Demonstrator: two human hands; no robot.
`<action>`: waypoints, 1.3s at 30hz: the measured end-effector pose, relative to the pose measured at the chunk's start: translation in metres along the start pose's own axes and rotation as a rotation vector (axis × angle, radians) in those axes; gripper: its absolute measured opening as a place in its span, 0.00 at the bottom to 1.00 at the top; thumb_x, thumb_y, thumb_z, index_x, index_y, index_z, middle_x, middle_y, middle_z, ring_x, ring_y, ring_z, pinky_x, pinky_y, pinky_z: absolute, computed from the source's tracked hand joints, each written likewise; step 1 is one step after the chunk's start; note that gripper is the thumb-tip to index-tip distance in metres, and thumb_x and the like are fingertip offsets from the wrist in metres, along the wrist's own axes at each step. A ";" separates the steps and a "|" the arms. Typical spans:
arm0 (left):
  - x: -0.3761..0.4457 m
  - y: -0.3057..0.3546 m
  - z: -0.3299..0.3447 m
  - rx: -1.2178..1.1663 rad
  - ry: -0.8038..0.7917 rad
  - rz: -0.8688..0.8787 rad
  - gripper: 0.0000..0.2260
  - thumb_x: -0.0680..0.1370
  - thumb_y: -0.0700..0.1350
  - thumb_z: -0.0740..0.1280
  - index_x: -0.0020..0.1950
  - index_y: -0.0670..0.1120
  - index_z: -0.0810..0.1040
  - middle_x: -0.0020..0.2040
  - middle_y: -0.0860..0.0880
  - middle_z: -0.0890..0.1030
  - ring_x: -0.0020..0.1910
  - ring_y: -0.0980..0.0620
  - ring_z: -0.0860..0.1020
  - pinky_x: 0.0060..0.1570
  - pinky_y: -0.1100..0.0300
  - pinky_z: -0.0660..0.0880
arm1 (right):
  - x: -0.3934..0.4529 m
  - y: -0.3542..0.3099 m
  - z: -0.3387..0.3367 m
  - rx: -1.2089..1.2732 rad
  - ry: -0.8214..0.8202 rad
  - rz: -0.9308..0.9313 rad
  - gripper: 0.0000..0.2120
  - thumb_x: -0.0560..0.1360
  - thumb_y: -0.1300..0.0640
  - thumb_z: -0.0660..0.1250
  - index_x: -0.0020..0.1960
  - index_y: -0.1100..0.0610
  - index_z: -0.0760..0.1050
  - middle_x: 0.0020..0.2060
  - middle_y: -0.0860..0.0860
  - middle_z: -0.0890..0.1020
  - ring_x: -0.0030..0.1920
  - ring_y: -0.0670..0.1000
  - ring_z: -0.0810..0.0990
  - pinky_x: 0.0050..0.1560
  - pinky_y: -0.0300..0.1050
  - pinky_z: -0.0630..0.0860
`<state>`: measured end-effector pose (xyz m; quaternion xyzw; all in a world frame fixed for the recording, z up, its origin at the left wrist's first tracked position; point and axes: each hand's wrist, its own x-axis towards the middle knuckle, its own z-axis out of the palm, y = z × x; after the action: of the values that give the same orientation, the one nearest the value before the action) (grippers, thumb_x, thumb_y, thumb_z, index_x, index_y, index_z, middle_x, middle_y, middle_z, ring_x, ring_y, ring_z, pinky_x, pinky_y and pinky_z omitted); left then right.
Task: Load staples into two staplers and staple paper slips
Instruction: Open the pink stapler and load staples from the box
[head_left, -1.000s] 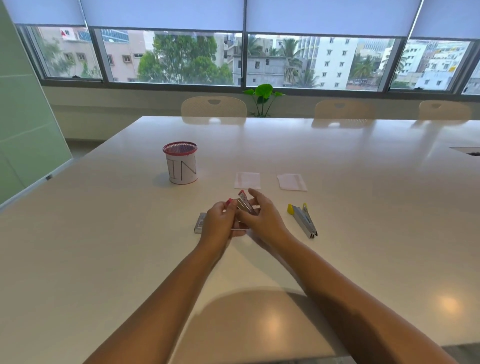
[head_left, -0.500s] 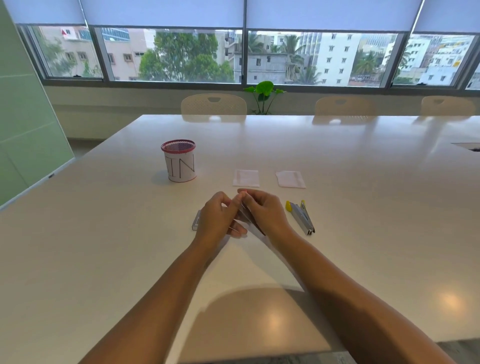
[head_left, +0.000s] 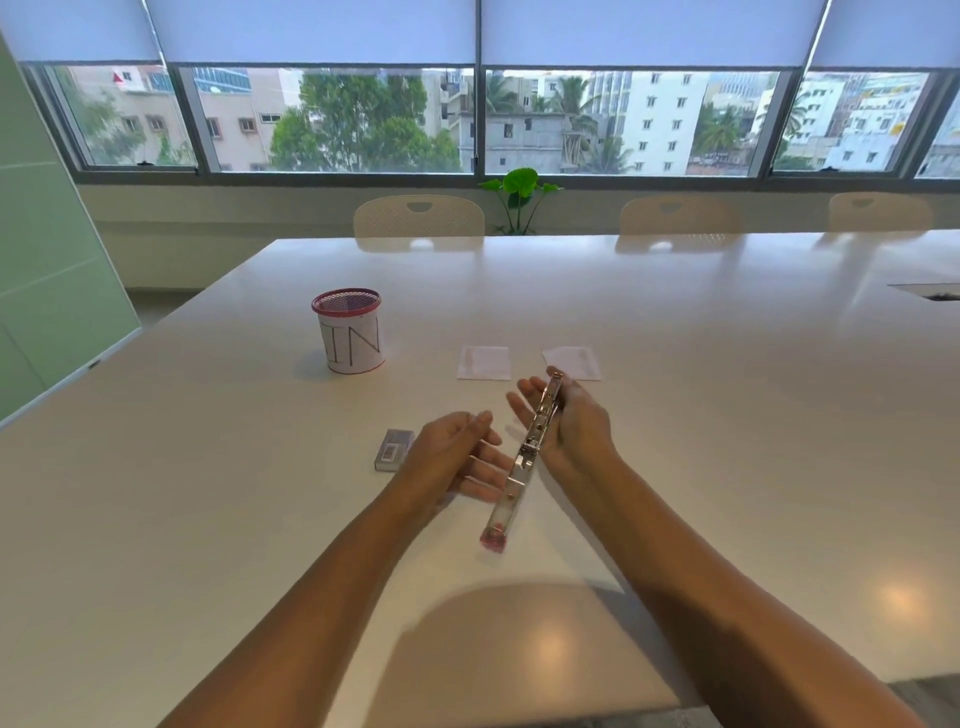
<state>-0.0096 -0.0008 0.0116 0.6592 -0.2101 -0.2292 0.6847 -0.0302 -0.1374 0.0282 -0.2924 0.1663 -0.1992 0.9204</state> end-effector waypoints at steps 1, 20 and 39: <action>0.000 -0.001 0.001 -0.002 -0.023 -0.002 0.14 0.79 0.49 0.57 0.46 0.39 0.73 0.31 0.46 0.82 0.27 0.51 0.79 0.27 0.61 0.78 | 0.000 0.002 0.000 0.034 -0.029 0.019 0.11 0.82 0.60 0.50 0.55 0.63 0.69 0.44 0.61 0.78 0.39 0.55 0.82 0.32 0.45 0.81; 0.015 -0.016 -0.004 -0.205 -0.033 0.013 0.09 0.81 0.48 0.55 0.54 0.43 0.66 0.26 0.48 0.72 0.18 0.53 0.67 0.20 0.66 0.63 | 0.002 0.020 -0.010 -1.350 -0.197 -0.741 0.13 0.79 0.53 0.59 0.62 0.47 0.74 0.50 0.46 0.75 0.44 0.46 0.77 0.40 0.39 0.72; 0.012 -0.018 -0.002 -0.145 -0.001 0.008 0.08 0.82 0.49 0.52 0.53 0.45 0.64 0.28 0.45 0.68 0.20 0.53 0.65 0.21 0.65 0.61 | 0.002 0.020 -0.006 -1.257 -0.298 -0.677 0.04 0.73 0.56 0.69 0.45 0.56 0.76 0.41 0.47 0.75 0.39 0.42 0.73 0.39 0.23 0.68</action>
<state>0.0009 -0.0070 -0.0062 0.6068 -0.1957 -0.2413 0.7316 -0.0254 -0.1261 0.0116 -0.8251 0.0225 -0.2979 0.4795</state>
